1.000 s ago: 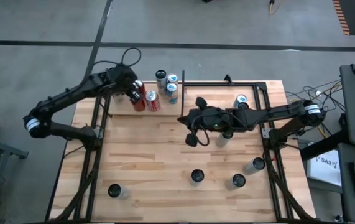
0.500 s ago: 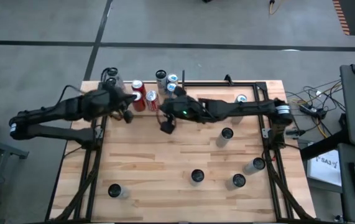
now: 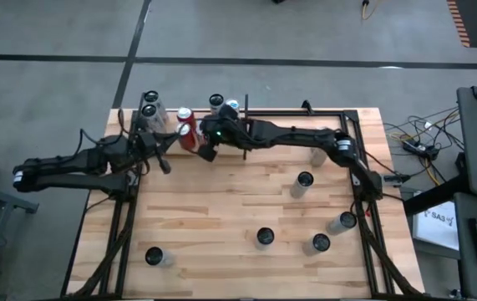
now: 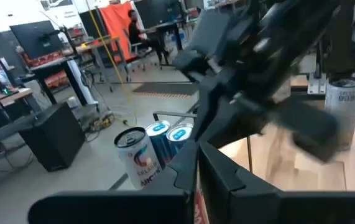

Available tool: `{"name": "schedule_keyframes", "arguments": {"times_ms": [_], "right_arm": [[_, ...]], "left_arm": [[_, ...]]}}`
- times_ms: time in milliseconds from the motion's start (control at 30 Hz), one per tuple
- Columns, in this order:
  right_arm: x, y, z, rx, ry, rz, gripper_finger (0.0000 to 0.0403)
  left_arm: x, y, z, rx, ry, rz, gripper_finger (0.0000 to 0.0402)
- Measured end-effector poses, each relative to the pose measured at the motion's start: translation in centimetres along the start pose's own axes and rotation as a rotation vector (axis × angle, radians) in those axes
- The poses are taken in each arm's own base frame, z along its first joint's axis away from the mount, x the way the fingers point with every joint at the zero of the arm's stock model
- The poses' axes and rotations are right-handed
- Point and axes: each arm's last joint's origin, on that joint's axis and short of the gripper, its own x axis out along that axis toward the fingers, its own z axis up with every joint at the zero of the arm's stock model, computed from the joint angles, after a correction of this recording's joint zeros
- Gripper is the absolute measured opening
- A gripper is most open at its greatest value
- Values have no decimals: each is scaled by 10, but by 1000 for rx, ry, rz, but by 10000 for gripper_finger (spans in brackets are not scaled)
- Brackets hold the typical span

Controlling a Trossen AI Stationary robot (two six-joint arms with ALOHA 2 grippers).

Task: Place canned beverage on shelf
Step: Adjust the soda cans on the shelf

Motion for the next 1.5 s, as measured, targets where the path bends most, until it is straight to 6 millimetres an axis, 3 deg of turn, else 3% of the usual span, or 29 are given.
{"name": "schedule_keyframes", "arguments": {"times_ms": [167,300,1500], "right_arm": [[22,-7,-8,-1,54,-109,9],[28,-8,-14,-9,76,-133,9],[33,7,-26,75,81,-49,9]], "left_arm": [[-10,7,6,-32,-35,10,0],[-15,9,4,-37,-46,13,0],[-23,14,6,-58,-86,22,0]]}}
